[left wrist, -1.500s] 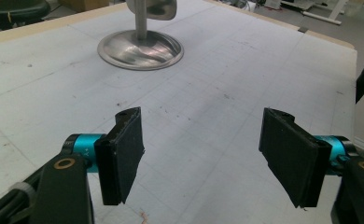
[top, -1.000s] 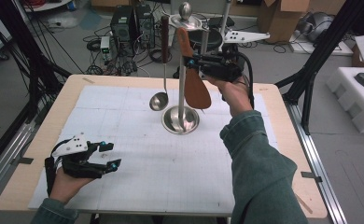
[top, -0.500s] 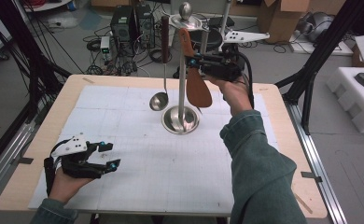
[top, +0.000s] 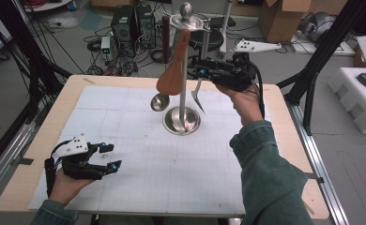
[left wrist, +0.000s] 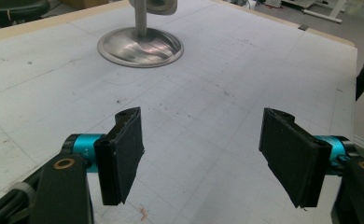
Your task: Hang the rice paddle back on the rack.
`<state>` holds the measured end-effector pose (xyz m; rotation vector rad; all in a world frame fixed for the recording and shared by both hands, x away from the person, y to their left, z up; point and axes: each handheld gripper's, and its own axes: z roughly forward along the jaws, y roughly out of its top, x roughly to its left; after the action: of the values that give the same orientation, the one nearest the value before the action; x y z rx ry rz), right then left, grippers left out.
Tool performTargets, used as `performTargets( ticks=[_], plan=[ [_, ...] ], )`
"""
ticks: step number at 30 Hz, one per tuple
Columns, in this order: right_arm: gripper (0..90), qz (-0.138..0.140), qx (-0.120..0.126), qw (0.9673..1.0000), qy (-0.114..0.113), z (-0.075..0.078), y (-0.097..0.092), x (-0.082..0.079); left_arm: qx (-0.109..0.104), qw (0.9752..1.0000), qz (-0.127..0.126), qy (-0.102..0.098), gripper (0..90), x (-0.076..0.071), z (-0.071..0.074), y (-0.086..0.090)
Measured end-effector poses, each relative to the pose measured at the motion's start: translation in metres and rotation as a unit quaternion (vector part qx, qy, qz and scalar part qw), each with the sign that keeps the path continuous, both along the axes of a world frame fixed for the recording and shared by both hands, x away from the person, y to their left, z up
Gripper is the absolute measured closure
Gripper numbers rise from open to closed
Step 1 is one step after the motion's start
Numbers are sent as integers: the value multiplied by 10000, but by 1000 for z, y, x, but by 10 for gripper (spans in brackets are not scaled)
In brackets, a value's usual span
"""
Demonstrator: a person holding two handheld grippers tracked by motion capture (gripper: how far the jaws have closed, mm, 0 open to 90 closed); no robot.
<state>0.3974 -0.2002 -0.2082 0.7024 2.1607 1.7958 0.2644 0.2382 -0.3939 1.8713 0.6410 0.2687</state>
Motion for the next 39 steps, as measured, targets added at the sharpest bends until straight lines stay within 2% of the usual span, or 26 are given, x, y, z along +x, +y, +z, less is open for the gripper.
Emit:
performTargets(
  ticks=[2,5,14,28,39],
  plan=[
    [499,-13,48,10000,34,-5,-1,-3,28,10000,-17,4,305,0,0,0],
    [439,-48,-38,9999,160,-14,-2,-7,34,10000,-10,36,302,1,-1,-2],
    [354,-141,-143,9995,248,-41,-6,-23,41,10000,-8,59,293,-1,-1,-3],
    [309,-271,-148,9993,197,-63,-19,-43,4,10000,11,41,291,-1,0,-1],
    [253,-413,-138,9987,262,-81,-29,-54,10,10000,35,52,275,-1,0,-2]
  ],
)
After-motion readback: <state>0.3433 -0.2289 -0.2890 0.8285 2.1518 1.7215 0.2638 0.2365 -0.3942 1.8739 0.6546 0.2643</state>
